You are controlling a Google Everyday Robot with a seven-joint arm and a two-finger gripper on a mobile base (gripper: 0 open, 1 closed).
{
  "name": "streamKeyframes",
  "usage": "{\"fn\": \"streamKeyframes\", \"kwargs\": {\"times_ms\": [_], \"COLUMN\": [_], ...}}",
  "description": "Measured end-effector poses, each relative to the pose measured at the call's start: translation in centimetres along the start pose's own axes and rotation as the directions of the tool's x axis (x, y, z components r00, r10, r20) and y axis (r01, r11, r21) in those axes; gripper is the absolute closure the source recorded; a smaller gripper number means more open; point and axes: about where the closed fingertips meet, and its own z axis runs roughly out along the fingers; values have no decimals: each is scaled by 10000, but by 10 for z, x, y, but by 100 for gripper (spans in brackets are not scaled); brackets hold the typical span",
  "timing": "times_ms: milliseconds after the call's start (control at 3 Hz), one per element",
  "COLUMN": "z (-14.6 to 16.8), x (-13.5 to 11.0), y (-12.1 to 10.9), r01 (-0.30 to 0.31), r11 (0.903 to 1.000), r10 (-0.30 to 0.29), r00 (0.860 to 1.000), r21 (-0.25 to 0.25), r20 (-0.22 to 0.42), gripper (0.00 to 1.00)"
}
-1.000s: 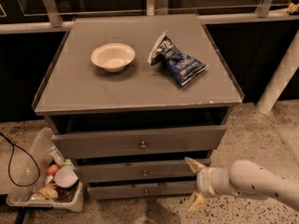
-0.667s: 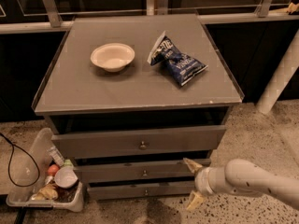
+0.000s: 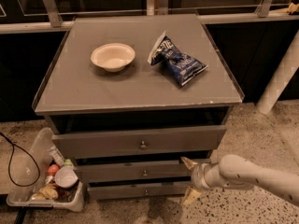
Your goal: Open middle drawer
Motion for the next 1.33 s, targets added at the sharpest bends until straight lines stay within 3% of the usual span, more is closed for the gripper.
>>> {"fn": "streamKeyframes", "kwargs": {"times_ms": [667,1000,1333], "z": [26,37,38], "x": [-7,-6,-6], "y": [-36,-41,-41], "r01": [-59,-118,-122], "r11": [9998,9996,9996], "r10": [73,134,139], "r00": [9975,9979,9979], "r21": [-200,-253,-260], "r20": [708,639,632], "gripper": [0,0,16]}}
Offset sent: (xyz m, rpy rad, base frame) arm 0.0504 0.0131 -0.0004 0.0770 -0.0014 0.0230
